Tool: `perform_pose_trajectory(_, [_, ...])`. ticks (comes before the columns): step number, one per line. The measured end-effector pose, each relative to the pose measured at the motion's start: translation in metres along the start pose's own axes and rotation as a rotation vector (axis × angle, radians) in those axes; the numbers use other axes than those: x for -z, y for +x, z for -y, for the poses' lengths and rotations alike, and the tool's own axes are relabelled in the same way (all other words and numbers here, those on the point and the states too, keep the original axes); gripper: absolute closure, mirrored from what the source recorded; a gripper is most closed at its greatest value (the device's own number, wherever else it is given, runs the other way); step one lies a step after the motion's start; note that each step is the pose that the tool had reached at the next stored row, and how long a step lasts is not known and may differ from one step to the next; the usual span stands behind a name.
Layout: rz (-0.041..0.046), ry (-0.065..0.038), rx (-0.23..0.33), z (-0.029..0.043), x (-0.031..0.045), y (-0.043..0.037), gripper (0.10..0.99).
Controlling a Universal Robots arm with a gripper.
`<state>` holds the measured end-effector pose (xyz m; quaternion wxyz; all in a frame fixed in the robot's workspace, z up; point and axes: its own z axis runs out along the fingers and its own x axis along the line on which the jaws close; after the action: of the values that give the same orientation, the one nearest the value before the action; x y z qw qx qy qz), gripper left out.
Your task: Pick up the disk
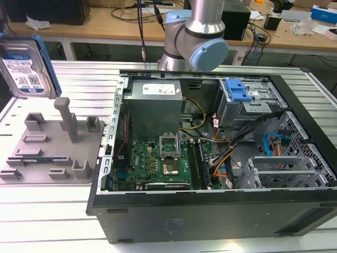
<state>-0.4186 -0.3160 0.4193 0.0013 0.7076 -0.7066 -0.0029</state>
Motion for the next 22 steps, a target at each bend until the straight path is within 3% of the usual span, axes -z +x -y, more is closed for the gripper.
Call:
perform_pose_trajectory(2, [0.0000,0.000,0.000,0.0000,0.0101,0.0000,0.718])
perform_pose_trajectory(8, [0.0004,0.000,0.000,-0.0003,0.0511,0.0002,0.718])
perform_pose_trajectory(22, [0.0008,0.000,0.000,-0.0002,0.0524,0.0002,0.718])
